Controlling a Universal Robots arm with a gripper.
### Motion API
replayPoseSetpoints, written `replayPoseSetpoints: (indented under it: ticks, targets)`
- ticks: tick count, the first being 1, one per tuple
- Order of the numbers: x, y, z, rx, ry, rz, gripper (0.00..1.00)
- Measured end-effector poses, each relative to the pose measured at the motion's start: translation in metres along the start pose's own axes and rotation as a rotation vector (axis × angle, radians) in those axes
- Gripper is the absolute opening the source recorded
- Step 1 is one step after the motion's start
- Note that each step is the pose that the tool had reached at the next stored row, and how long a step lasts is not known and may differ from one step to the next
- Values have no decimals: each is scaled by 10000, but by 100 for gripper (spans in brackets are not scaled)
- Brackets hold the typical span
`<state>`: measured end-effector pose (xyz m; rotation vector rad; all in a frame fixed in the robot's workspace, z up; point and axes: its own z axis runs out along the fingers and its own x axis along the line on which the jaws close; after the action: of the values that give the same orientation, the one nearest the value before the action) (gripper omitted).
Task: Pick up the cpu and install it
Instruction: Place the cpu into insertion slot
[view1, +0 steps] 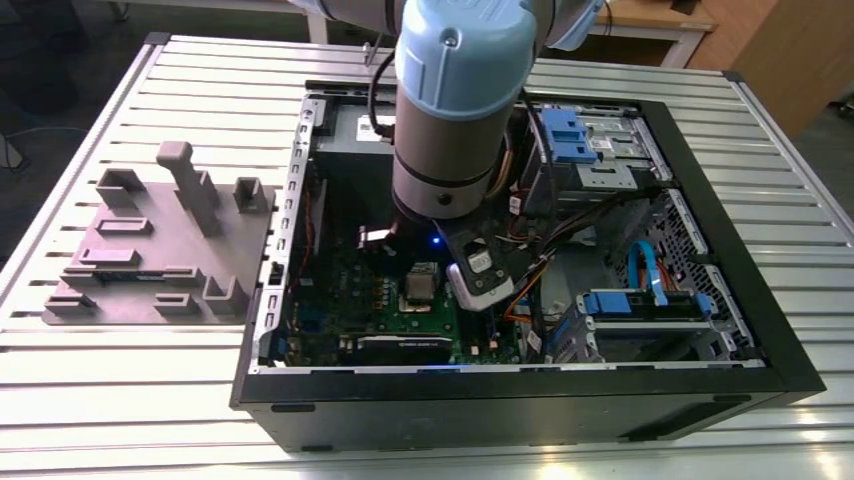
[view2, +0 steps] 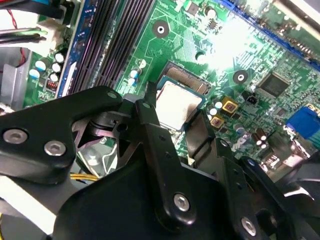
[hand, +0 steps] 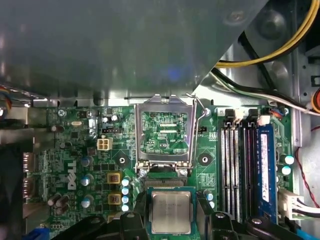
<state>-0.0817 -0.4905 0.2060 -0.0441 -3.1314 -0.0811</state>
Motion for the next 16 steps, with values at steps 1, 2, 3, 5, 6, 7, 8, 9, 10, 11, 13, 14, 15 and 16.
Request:
replayPoseSetpoints:
  ticks: [1, 2, 3, 5, 6, 7, 8, 9, 10, 11, 13, 14, 15, 16]
  targets:
    - [-1, -7, 4, 3, 1, -2, 47]
    - [-1, -11, 9, 0, 0, -4, 47]
    - [-1, -12, 13, -1, 0, -5, 47]
    - [-1, -12, 12, 0, 0, -5, 47]
    - [-1, -13, 13, 0, 0, -6, 47]
    - [-1, -13, 14, -1, 0, -6, 47]
    - [-1, -13, 14, -1, 0, -6, 47]
    - [-1, -13, 14, 0, 0, -6, 47]
    - [-1, -13, 14, -1, 0, -6, 47]
    - [-1, -13, 15, -1, 0, -6, 47]
    - [-1, -13, 15, -1, 0, -6, 47]
    - [-1, -14, 15, -1, 0, -6, 47]
    - [-1, -14, 15, -1, 0, -6, 47]
    - [-1, -14, 15, -1, 0, -6, 47]
